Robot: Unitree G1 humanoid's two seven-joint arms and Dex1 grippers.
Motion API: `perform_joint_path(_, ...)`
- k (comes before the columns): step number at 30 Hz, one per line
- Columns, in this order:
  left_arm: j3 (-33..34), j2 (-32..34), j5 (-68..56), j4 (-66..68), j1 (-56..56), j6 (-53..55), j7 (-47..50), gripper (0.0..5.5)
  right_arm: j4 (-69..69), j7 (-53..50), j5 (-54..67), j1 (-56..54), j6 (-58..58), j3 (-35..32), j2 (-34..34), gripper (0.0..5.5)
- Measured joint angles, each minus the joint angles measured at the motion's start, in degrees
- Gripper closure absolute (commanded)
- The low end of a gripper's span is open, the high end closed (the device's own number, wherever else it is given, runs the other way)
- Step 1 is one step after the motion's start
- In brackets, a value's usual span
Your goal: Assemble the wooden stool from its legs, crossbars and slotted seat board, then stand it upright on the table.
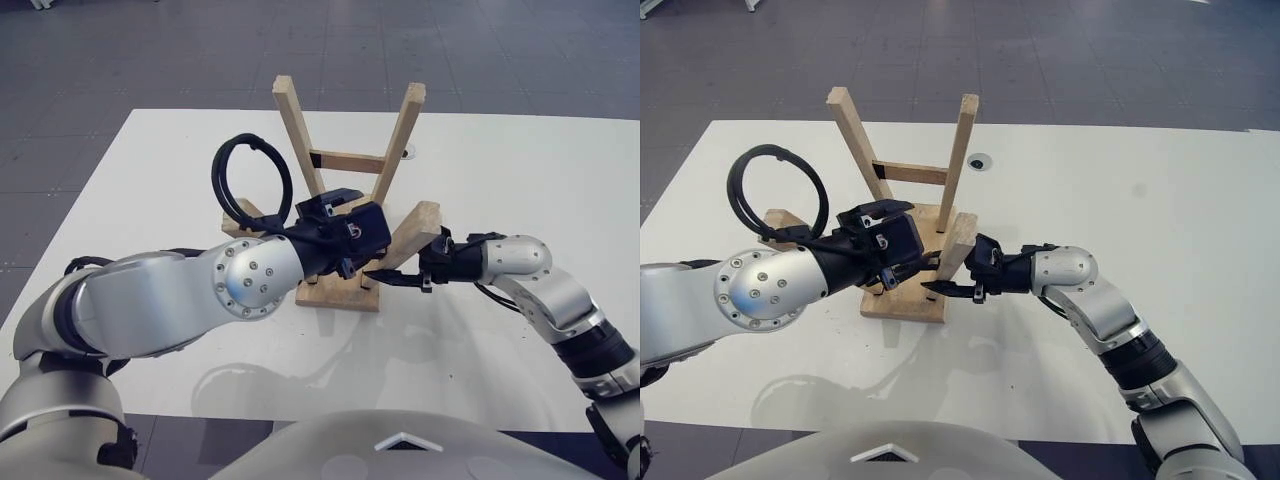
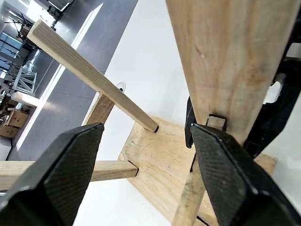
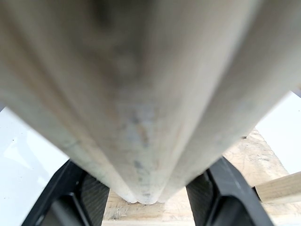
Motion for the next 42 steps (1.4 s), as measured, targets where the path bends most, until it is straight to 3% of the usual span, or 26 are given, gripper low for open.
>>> perform_joint_path(7, -4.49, 2.35, 22.89, 0.64, -2.86, -9.42, 0.20, 2.05, 0.03, -0.44, 0.01, -0.17, 0.00, 0.28, 0.00, 3.47)
perform_joint_path(11, -18.66, 9.24, 29.51, -1.21, 0.52, -10.13, -6.55, 2.05, 0.07, -0.47, 0.02, -0.21, -0.05, 0.44, -0.03, 3.47)
perform_joint_path(13, -21.99, 11.88, 33.98, -3.09, -0.35, -11.26, -8.76, 2.05, 0.13, -0.68, 0.02, -0.39, -0.05, 0.67, -0.03, 3.47)
perform_joint_path(19, -23.94, 12.49, 41.75, -3.36, 0.60, -13.26, -12.77, 2.05, 0.15, -0.74, 0.02, -0.39, -0.05, 0.73, -0.04, 3.47)
perform_joint_path(22, -20.15, 11.52, 42.66, -2.56, 3.85, -14.46, -14.14, 2.05, 0.15, -0.81, 0.02, -0.36, -0.05, 0.72, -0.04, 3.47)
perform_joint_path(27, -3.44, 1.13, 39.41, 4.37, 8.42, -15.91, -14.95, 2.05, 0.17, -0.84, 0.09, -0.08, -0.14, 0.56, -0.04, 3.47)
perform_joint_path(30, 3.64, -1.50, 39.91, 5.77, 8.36, -16.74, -14.92, 2.05, 0.31, -0.81, 0.13, 0.17, -0.40, 0.42, -0.04, 3.47)
perform_joint_path(35, 7.22, -3.76, 43.24, 5.30, 8.08, -18.01, -14.93, 2.05, 0.97, -0.53, 0.16, 0.44, -1.76, 0.41, -0.04, 3.47)
perform_joint_path(38, -0.67, -0.63, 45.47, 2.89, 10.70, -17.71, -18.21, 2.05, 1.08, -0.50, 0.16, 0.51, -2.01, 0.42, -0.03, 3.47)
perform_joint_path(40, -10.47, 6.21, 50.68, 2.51, 15.94, -19.51, -21.40, 2.05, 1.19, -0.36, 0.19, 0.41, -2.08, 0.48, -0.01, 3.47)
perform_joint_path(42, -14.95, 11.41, 57.65, 0.86, 15.95, -23.26, -22.46, 2.05, 1.36, -0.40, 0.20, 0.28, -2.08, 0.59, 0.06, 3.47)
